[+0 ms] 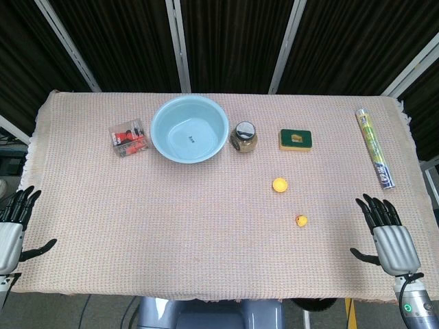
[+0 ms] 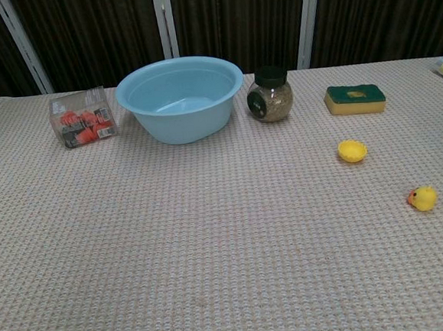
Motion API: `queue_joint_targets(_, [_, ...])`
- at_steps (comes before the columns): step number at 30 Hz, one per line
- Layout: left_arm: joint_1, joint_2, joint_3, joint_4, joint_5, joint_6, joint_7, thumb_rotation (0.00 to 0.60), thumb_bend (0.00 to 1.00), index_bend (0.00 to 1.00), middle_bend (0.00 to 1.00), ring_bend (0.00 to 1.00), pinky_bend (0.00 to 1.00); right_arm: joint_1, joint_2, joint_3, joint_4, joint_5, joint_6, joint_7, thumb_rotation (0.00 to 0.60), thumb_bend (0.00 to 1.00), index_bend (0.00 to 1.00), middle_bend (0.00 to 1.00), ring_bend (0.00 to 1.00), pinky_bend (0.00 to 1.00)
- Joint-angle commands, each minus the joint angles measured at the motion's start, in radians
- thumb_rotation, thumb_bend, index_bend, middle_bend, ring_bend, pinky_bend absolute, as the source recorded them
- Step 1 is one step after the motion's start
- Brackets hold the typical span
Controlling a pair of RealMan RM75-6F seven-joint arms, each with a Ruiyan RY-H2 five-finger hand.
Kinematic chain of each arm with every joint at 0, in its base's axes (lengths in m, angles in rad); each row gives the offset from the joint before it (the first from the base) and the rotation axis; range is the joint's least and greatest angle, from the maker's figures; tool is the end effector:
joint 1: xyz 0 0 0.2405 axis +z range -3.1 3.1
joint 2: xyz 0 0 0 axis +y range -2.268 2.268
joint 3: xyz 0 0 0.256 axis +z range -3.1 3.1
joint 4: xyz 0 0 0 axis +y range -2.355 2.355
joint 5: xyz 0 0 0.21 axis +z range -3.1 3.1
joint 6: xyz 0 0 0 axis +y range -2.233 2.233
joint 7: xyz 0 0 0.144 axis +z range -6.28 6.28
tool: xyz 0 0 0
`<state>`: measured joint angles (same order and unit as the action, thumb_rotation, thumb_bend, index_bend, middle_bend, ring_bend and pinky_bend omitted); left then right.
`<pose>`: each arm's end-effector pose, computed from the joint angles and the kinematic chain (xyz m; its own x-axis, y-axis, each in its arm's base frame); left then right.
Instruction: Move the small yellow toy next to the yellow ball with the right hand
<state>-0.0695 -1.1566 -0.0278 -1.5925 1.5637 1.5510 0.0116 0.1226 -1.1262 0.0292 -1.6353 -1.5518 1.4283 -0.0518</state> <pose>-0.3039 0.1713 0.1510 0.3915 -0.0352 0.9195 0.9178 -0.0573 -0.3930 -0.2967 -0.1869 0.1415 0.4247 -0.0624 0.9032 -0.9030 -0.1000 0.4178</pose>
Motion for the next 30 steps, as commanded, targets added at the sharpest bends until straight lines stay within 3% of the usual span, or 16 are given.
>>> queue_joint_targets(1, [0.002,0.000,-0.001,0.000,-0.002,0.004,-0.004,0.600,0.00,0.00,0.00,0.00,0.21,0.001,0.000,-0.002,0.000,-0.002,-0.003,-0.005,0.600,0.00,0.02,0.00,0.00,0.00])
queue_joint_targets(18, [-0.001,0.000,-0.004,0.003,-0.013,-0.008,-0.022,0.600,0.00,0.00,0.00,0.00,0.21,0.021,-0.022,-0.002,-0.013,0.046,-0.069,-0.046,0.600,0.00,0.11,0.00,0.00,0.00])
queue_joint_targets(30, [0.001,0.000,-0.003,0.002,-0.009,-0.003,-0.012,0.600,0.00,0.00,0.00,0.00,0.21,0.088,-0.054,0.014,-0.027,0.099,-0.179,-0.188,0.600,0.00,0.11,0.00,0.00,0.00])
